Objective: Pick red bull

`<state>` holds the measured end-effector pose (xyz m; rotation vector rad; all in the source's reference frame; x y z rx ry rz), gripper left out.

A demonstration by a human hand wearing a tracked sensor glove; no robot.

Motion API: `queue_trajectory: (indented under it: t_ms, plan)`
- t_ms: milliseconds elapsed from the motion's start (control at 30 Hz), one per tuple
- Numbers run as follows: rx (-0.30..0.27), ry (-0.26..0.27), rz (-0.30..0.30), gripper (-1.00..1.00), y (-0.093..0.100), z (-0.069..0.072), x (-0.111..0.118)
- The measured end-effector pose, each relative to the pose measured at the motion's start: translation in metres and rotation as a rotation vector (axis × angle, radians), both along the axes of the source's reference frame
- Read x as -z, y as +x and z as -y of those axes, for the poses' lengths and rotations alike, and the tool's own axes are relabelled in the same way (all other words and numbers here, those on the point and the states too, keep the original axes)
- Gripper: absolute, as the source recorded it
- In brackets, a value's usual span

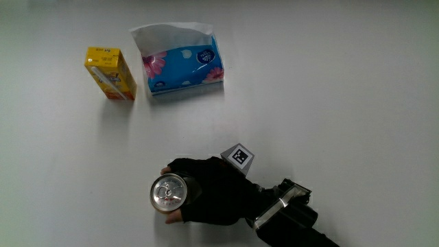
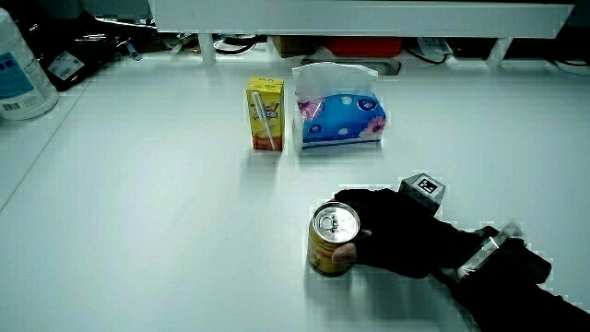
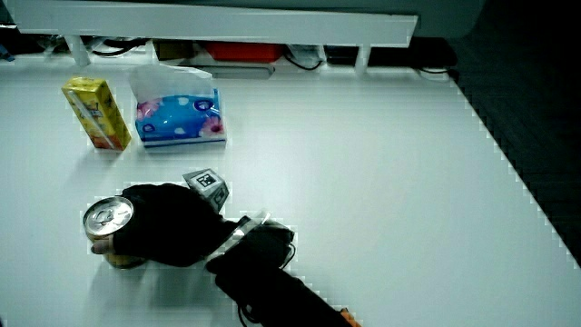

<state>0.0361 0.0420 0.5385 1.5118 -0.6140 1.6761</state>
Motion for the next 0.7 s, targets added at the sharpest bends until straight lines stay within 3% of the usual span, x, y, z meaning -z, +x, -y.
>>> queue_trajectory:
  t_ms: [100, 167, 333, 400, 467, 533, 700]
  plan:
    - [-0.012, -0.014, 0.009, 1.0, 0.001, -0.001, 0.0]
    - [-0.025, 0.008, 0.014, 1.0, 0.001, -0.001, -0.001]
    - [-0.015, 0.01, 0.005, 1.0, 0.004, 0.003, 0.004]
    - [-0.022, -0.02, 0.026, 1.0, 0.006, 0.006, 0.01]
    - [-0.045, -0.051, 0.063, 1.0, 0.011, 0.012, 0.018]
    - [-0.071, -0.04, 0.076, 1.0, 0.017, 0.02, 0.026]
    - [-0.174, 0.032, 0.075, 1.0, 0.035, 0.042, 0.047]
